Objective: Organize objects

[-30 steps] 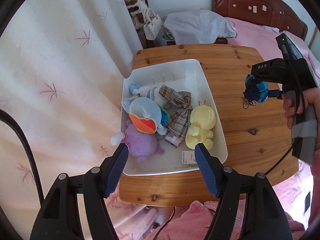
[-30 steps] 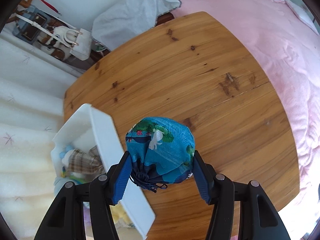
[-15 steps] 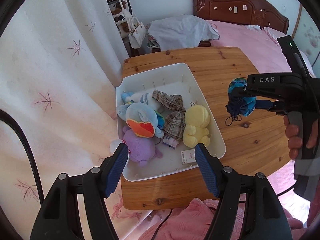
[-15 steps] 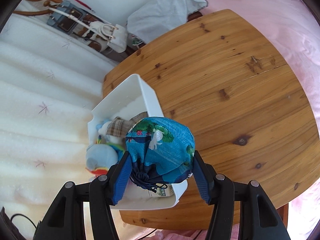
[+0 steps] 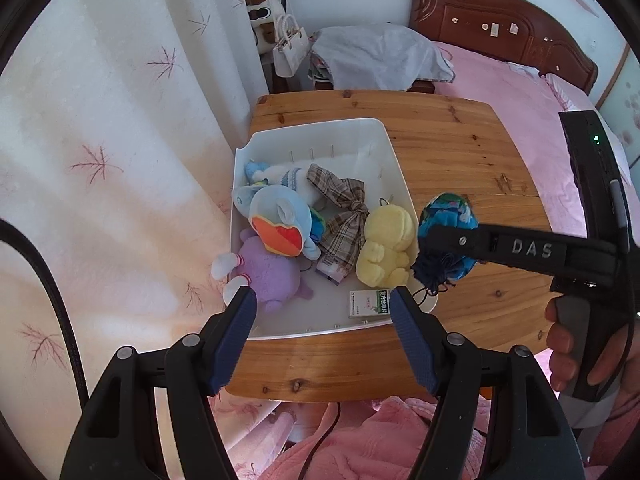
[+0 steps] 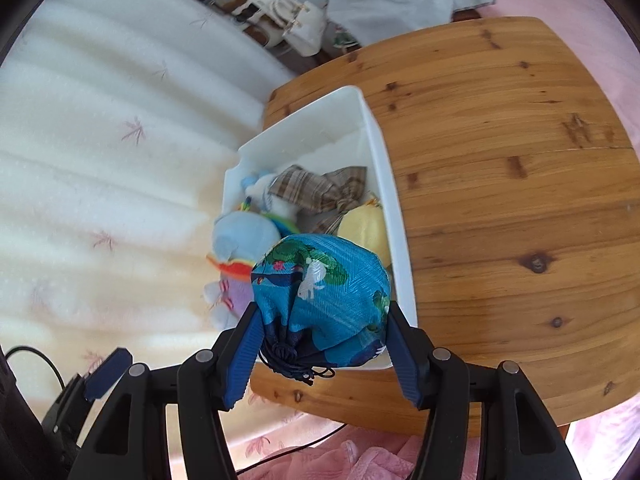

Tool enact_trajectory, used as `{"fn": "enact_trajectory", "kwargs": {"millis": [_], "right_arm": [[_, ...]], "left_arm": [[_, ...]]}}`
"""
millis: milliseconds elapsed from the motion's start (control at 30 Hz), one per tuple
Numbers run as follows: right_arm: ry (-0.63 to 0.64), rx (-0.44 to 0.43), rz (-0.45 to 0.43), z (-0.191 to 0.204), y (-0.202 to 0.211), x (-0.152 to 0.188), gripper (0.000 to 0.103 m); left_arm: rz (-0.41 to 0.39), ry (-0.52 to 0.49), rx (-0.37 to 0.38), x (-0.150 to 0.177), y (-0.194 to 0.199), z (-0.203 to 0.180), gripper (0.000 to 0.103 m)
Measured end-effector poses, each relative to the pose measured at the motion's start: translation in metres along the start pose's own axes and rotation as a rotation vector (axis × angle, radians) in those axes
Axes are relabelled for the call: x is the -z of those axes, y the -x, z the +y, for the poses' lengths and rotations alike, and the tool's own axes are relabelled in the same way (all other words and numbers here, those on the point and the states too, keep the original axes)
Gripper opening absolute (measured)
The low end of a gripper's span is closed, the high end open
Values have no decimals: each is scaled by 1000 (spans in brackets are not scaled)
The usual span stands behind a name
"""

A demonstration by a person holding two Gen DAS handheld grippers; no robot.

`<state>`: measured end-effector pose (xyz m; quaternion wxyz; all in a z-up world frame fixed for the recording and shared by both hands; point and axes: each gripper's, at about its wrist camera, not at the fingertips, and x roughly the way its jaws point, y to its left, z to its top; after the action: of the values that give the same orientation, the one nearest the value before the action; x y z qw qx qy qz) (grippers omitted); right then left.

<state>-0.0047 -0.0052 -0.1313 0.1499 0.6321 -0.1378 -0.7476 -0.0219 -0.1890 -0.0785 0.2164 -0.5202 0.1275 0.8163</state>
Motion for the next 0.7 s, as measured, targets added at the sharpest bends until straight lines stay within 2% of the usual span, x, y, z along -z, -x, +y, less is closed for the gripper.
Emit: {"fn": "enact_trajectory", "kwargs": {"millis": [200,267,433,500,700], "right_arm": [[103,-15,43,6,-13,5,62],[125,-39,46,5,-16,6,62],[122,-99,67,-3,-17,6,62],[136,-109,61,-5,-11,10,66],[232,-42,6,-6,19,22,75]], "left_arm": [[-5,34,-46,1,15,-7,73],[-12,51,-33,1,21,-11,73],[-23,41,-62,4,29,-28,73],[-32,43,-65,7,31,-35,73],[-63,71,-58,16,34,-51,73]]}}
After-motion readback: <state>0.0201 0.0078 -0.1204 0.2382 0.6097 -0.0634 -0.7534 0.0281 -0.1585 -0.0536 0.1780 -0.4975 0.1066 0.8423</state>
